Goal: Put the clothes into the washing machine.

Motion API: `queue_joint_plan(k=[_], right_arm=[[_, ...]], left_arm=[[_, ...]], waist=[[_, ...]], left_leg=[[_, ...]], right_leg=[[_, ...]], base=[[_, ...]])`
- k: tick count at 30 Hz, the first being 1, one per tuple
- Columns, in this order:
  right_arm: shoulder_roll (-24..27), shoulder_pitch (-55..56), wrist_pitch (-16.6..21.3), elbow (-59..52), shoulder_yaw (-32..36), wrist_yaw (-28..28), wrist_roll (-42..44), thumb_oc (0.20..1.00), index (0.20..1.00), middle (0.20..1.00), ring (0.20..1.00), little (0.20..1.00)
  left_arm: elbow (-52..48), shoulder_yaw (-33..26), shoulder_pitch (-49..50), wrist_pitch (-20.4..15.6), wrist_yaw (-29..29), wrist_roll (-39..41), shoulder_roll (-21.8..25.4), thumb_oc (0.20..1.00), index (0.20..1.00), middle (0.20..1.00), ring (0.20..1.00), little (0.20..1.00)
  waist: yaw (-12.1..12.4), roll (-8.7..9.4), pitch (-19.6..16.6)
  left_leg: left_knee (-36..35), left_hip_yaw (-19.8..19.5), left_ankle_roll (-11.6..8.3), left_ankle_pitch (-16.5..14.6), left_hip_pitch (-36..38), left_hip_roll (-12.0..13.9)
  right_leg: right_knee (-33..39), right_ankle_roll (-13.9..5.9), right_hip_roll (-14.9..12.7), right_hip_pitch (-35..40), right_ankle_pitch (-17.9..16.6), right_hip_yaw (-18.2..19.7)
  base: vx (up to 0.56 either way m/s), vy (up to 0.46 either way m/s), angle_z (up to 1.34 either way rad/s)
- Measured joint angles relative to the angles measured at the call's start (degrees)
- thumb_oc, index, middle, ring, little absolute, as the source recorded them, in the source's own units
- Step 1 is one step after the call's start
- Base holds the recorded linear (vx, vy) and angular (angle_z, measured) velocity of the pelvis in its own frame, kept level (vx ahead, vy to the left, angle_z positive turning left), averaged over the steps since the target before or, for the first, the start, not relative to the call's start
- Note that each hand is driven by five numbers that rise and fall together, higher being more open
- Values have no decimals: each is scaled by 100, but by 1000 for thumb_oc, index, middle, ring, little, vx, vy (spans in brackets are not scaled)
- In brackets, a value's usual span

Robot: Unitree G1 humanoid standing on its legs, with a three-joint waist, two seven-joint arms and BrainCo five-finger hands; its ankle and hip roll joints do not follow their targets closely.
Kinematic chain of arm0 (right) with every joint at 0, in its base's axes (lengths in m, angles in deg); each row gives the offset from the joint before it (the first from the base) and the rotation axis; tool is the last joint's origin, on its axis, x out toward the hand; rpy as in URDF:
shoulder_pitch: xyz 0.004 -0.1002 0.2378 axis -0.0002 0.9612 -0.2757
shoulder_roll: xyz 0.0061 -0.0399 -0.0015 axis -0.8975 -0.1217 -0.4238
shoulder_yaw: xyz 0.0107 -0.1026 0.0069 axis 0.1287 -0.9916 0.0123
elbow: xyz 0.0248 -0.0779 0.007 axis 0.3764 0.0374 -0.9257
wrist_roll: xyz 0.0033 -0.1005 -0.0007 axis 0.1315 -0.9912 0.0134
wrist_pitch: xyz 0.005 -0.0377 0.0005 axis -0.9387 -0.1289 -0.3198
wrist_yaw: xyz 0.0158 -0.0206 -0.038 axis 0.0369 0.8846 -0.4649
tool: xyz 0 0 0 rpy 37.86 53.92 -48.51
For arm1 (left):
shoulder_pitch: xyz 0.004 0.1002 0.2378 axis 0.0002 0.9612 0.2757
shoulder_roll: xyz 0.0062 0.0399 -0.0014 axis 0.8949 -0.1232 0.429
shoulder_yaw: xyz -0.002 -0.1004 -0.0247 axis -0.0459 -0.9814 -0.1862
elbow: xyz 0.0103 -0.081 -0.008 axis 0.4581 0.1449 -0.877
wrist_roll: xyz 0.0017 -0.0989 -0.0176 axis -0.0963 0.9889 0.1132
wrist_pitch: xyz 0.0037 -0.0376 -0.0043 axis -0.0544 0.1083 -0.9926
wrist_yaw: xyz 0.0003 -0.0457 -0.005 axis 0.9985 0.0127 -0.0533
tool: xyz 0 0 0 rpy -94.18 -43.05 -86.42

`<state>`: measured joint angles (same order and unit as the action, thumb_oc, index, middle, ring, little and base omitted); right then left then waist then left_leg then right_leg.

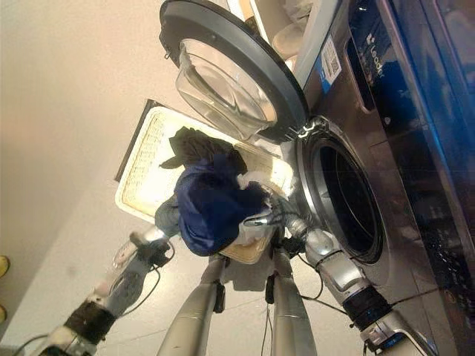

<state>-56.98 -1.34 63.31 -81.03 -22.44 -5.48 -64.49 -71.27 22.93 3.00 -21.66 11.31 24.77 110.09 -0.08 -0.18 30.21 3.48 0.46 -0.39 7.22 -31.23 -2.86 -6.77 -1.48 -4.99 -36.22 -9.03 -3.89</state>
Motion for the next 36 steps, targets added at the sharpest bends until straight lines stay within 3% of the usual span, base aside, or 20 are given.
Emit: queue_joint_plan(k=[8,14,17,20,23,25,30,32,34,36], right_arm=[[238,-460,-613,15,-557,-112,24,1000,1000,1000,1000,1000],[207,-468,-625,11,-642,-253,399,1000,1000,1000,1000,1000],[205,-392,-784,-2,-609,-637,874,1000,1000,1000,1000,1000],[198,-305,-1423,-77,-675,-1853,1615,1000,1000,1000,1000,1000],[275,-335,-1717,-131,-900,-2582,2052,1000,1000,1000,1000,1000],[288,-326,-1796,-126,-905,-2766,2344,1000,1000,1000,1000,1000],[350,-296,-1800,-114,-887,-2747,2396,1000,1000,1000,1000,1000],[476,-254,-1778,39,-752,-2598,2390,1000,1000,1000,1000,1000],[229,-100,-1611,267,-290,-2287,2374,1000,1000,1000,1000,1000],[213,3,-1547,272,-130,-2047,2371,1000,1000,1000,1000,1000]], left_arm=[[-636,375,-748,313,-672,96,307,200,200,200,200,200],[-855,386,-906,440,-846,305,302,200,200,200,200,200],[-855,417,-785,530,-830,297,301,200,200,200,200,200],[-829,420,-692,609,-626,295,328,200,200,200,200,200],[-772,438,-705,579,-439,305,447,200,200,200,200,200],[-669,441,-702,477,-150,379,562,200,200,200,200,200],[-533,403,-675,264,184,586,600,200,200,200,200,200],[-529,304,-474,-6,572,721,570,200,200,200,200,200],[-530,-287,-248,-326,1167,636,135,200,200,200,200,200],[-507,-513,-119,-576,1605,624,15,200,200,200,200,200]], waist=[[-51,4,2],[-63,6,3],[-60,9,4],[-56,14,7],[-43,14,7],[-46,15,8],[-38,15,8],[-24,22,12],[-43,32,13],[-35,35,15]], left_leg=[[-45,-93,-30,30,28,80],[-58,-105,-38,24,69,85],[-60,-104,-39,23,68,82],[-82,-119,-43,20,68,87],[-89,-160,-47,18,58,90],[-92,-213,-53,19,46,90],[-104,-222,-57,22,40,90],[-117,-248,-60,29,20,91],[-117,-259,-61,33,20,91],[-128,-266,-62,33,19,98]], right_leg=[[119,66,83,103,-36,-112],[119,89,90,140,-17,-126],[119,83,88,139,-12,-125],[123,57,90,137,8,-139],[126,64,91,137,16,-172],[126,66,91,137,27,-199],[131,63,90,137,37,-223],[162,64,91,140,44,-263],[172,80,87,143,41,-281],[200,83,95,151,39,-288]], base=[[14,-41,3],[1,-5,0],[3,-13,0],[13,-54,1],[3,-60,4],[-1,-61,6],[0,-23,3],[-5,-70,4],[4,-24,1],[0,0,0]])
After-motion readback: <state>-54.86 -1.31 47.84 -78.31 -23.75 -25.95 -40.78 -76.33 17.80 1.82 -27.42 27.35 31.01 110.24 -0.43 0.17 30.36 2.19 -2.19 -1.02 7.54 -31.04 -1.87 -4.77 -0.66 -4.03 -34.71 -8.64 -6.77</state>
